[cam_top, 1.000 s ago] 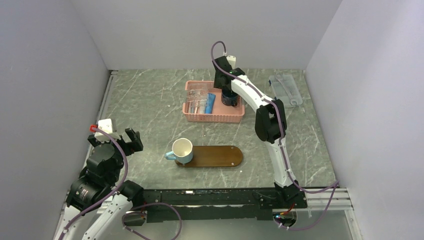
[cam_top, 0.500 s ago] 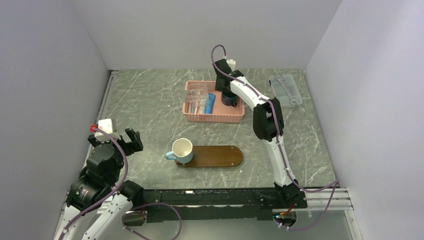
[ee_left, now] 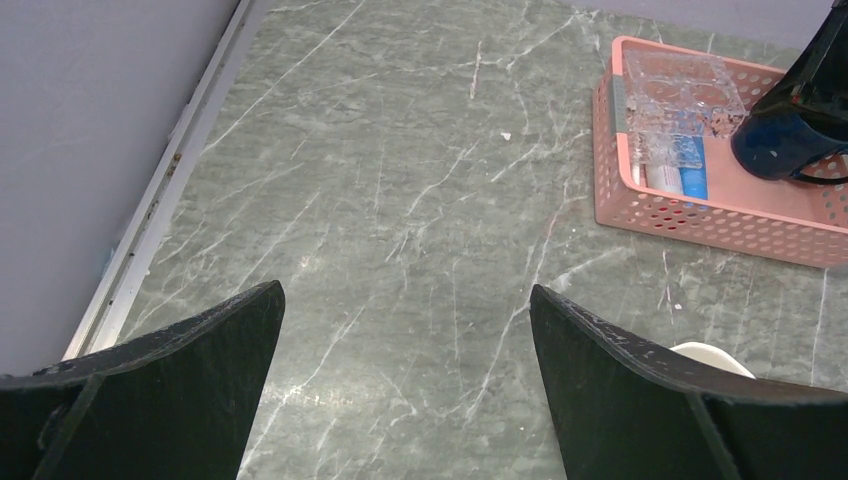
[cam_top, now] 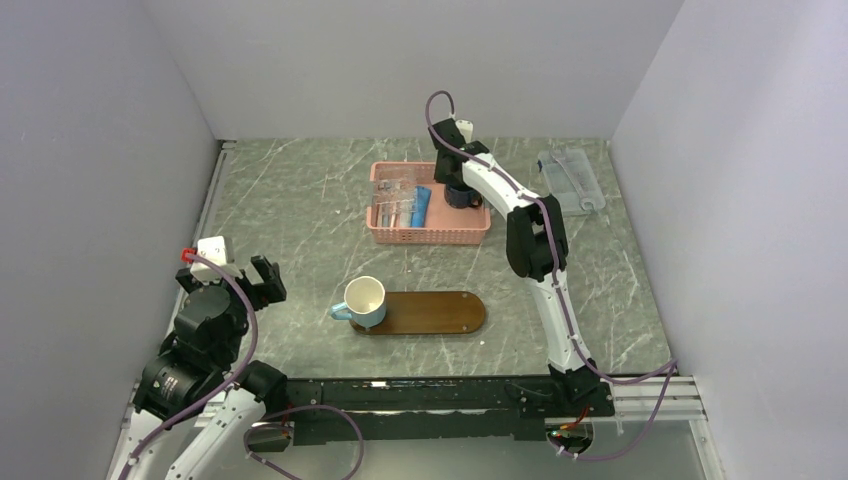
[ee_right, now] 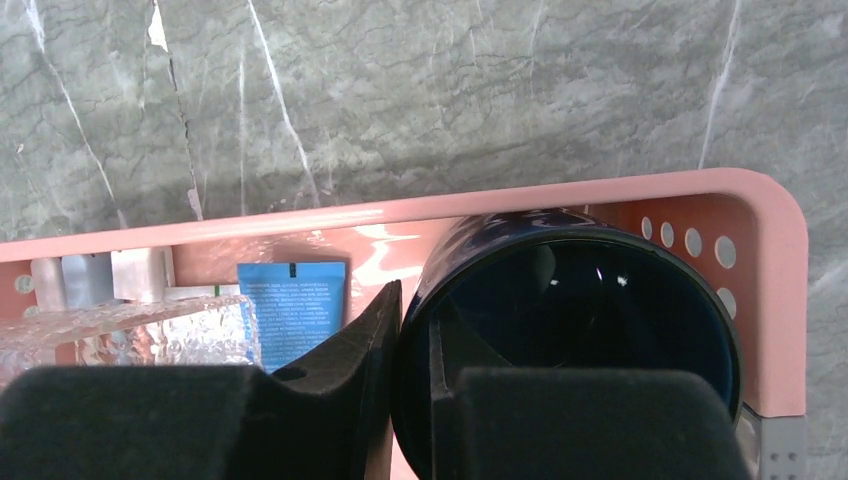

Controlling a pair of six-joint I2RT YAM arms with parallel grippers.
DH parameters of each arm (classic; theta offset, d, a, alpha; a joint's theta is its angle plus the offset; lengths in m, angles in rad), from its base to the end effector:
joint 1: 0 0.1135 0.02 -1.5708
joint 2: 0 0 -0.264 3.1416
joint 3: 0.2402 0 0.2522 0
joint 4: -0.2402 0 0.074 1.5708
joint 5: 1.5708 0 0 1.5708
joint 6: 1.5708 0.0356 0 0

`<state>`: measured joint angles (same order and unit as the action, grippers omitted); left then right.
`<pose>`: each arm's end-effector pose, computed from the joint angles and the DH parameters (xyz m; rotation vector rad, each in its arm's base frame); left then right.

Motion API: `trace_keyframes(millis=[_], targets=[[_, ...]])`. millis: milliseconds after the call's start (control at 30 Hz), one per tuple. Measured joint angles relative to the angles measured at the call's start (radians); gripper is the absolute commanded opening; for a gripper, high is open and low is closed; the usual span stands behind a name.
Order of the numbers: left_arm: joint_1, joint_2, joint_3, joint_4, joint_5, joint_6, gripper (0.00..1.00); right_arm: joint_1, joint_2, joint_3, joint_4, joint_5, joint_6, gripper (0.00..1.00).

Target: Prepare toiletry sets of a toothbrush and toothpaste on the tray

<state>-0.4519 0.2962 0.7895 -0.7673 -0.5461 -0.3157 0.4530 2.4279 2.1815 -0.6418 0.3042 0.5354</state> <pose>0.0579 -0.0075 0.3311 -0.2535 1.7864 -0.0424 0.4901 0.2267 0.2010 0.2296 2.3949 0.0806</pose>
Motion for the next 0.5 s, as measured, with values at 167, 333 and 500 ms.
trace_keyframes(millis=[167, 333, 500], targets=[[0.005, 0.003, 0.0, 0.0, 0.0, 0.0, 0.99, 0.0, -0.011, -0.025, 0.021, -0.009, -0.004, 0.0], [0.01, 0.003, 0.0, 0.0, 0.0, 0.0, 0.99, 0.0, -0.074, -0.123, 0.078, -0.039, -0.012, 0.0], [0.014, 0.014, 0.0, 0.0, 0.001, 0.0, 0.99, 0.011, -0.128, -0.198, 0.092, -0.067, -0.022, 0.0]])
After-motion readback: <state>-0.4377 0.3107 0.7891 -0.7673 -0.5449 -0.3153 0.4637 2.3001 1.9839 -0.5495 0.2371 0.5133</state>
